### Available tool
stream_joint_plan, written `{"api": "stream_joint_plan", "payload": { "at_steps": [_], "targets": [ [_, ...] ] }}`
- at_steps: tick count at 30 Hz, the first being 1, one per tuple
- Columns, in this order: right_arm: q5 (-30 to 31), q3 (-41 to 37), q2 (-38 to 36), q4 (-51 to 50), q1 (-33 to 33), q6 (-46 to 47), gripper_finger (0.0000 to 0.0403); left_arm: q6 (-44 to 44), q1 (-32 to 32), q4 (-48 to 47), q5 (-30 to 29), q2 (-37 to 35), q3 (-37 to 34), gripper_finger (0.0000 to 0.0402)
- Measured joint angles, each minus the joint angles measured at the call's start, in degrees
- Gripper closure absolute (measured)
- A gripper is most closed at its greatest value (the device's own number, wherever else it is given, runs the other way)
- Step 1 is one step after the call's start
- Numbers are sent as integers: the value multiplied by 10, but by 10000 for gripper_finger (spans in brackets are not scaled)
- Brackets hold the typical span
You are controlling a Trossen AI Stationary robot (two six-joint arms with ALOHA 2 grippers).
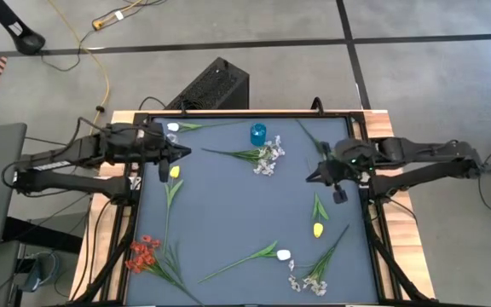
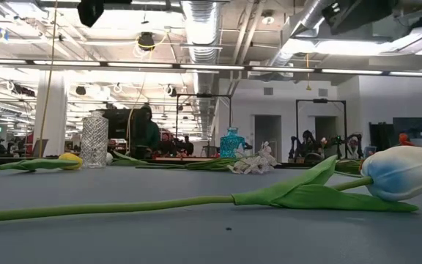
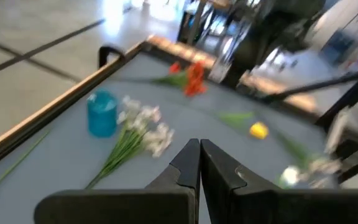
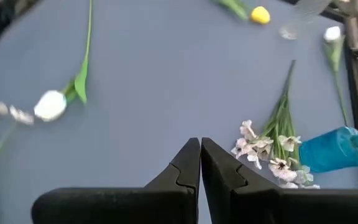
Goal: Sort flowers into vase by color
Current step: Put the right yellow tulip into the blue vase
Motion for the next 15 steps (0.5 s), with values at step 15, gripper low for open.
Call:
{"api": "stream_joint_plan", "payload": {
  "at_steps": [15],
  "targets": [
    [27, 0, 130, -139, 3, -156, 347, -22, -10, -119, -32, 83, -18, 401]
  ]
}}
